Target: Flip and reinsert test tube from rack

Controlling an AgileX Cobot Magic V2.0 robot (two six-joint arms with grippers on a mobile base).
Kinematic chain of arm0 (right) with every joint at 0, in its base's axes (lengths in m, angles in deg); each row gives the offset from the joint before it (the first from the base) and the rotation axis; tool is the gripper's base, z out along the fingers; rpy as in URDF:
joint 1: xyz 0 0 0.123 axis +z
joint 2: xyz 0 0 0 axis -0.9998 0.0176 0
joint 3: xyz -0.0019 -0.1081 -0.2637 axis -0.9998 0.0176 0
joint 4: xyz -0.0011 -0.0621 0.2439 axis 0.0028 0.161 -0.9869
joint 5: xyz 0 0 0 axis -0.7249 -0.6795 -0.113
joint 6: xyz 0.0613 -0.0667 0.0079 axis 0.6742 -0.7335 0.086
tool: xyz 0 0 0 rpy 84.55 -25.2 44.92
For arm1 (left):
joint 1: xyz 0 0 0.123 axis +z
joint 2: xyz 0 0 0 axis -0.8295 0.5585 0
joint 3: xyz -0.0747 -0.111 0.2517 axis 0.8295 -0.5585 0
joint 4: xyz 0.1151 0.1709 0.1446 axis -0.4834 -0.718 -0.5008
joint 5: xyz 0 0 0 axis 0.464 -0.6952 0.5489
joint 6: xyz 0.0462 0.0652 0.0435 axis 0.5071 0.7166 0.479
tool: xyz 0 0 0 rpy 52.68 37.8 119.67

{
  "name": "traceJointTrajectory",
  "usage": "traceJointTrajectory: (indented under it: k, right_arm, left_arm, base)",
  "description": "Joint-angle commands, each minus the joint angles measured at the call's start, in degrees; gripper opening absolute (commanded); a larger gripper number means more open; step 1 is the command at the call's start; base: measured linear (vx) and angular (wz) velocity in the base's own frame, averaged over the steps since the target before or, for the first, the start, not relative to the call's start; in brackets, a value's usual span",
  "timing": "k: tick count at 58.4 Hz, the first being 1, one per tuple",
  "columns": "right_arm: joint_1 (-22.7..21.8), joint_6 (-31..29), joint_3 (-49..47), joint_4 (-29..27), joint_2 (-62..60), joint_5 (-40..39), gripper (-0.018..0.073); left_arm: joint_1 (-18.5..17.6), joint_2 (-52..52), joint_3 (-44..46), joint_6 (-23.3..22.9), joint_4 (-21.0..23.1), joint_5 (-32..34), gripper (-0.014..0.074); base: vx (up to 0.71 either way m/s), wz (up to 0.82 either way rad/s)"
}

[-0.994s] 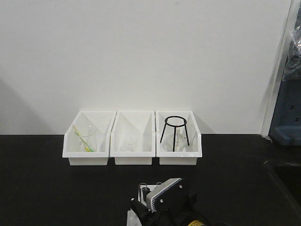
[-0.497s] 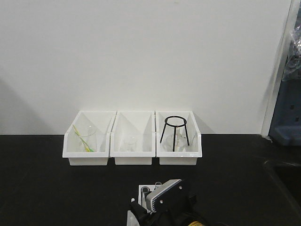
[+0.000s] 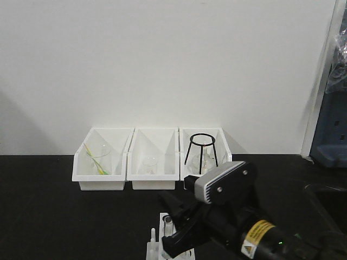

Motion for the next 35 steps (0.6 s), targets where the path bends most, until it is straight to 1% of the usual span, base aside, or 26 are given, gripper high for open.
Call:
traceJointTrajectory:
  k: [1,3,5,8,11,17,24,35]
  right_arm:
    - [-0.2,-0.3,-1.5,0.0,-9.1,7.0,0.0176]
    - [-0.2,-0.3,-1.3,0.0,-12.2,11.3,0.0071]
    - [-0.2,-0.3,-0.8,0.0,-14.7,14.9,-0.0015]
    - [-0.2,-0.3,0.8,0.0,-18.2,18.0,-0.0017]
    - [-0.2,-0.3,4.0,0.0,-22.2,18.3,-0.0016]
    - [-0.2,2.4,11.8,-0.1,-29.6,15.3,-0.0016]
    - [-0.2,2.3,18.8,0.0,-36.5,10.8,-0.0016]
    - [-0.2,2.3,25.1,0.0,-43.8,10.5,-0.0015]
  left_arm:
    - [0.0,-0.5,0.2,-0.5,0.2,4.5,-0.0007]
    - [0.0,-0.5,0.2,-0.5,0.2,4.5,-0.0007]
    - [0.0,-0.5,0.2,-0.5,0.2,4.5,-0.0007]
    - [0.0,-0.5,0.2,-0.5,0.2,4.5,-0.0007]
    - [0.0,-0.5,0.2,-0.5,0.2,4.5,-0.0007]
    - [0.0,-0.5,0.2,-0.5,0.2,4.5,-0.0007]
    - [0.0,-0.5,0.2,-0.5,0.2,4.5,-0.0007]
    - [0.0,-0.5,0.2,-0.5,0.2,4.5,-0.0007]
  base:
    - [0.00,0.00]
    - [0.00,0.00]
    - [0.00,0.00]
    - [0.00,0.00]
    - [0.00,0.00]
    - [0.00,0.00]
    - [0.00,0.00]
    - [0.00,0.00]
